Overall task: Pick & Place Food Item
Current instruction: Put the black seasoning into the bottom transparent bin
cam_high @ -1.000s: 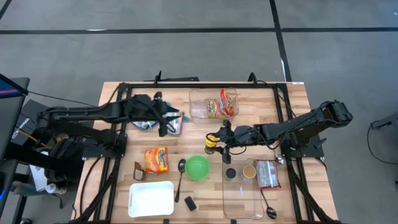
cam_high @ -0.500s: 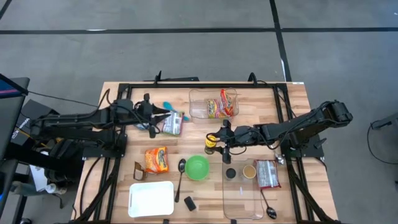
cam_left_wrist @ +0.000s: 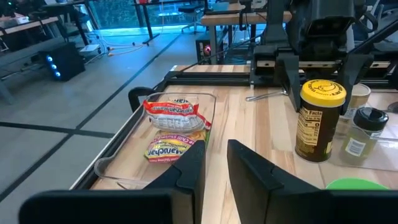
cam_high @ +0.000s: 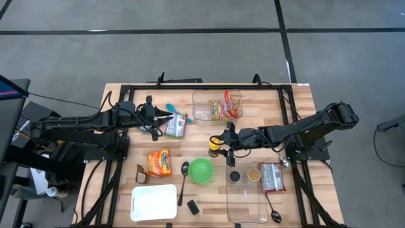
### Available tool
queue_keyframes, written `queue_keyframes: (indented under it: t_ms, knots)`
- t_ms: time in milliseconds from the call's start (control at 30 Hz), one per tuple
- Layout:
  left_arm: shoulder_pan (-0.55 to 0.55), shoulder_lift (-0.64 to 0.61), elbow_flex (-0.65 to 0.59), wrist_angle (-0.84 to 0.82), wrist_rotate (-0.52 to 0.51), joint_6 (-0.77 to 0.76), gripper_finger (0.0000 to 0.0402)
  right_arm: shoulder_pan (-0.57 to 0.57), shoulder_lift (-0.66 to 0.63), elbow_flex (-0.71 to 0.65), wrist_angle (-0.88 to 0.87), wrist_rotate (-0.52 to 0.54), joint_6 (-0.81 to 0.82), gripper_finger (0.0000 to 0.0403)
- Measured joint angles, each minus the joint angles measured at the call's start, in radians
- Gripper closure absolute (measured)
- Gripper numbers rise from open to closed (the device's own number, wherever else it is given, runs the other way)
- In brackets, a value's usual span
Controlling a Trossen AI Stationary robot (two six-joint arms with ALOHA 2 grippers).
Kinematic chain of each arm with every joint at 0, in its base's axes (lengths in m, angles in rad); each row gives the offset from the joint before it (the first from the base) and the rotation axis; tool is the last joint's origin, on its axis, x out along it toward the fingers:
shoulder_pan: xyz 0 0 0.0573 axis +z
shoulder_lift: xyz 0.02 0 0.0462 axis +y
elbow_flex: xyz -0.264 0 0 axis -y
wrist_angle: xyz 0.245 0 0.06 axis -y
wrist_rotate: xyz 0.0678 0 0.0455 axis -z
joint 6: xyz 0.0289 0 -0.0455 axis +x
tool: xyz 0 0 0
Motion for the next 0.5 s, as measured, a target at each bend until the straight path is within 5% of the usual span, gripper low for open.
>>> queue_keyframes:
  t_ms: [500]
  knots:
    - [0.000, 0.000, 0.000, 0.000, 0.000, 0.000, 0.0339, 0.034, 0.000, 0.000, 0.019, -0.001, -0.027, 0.0190]
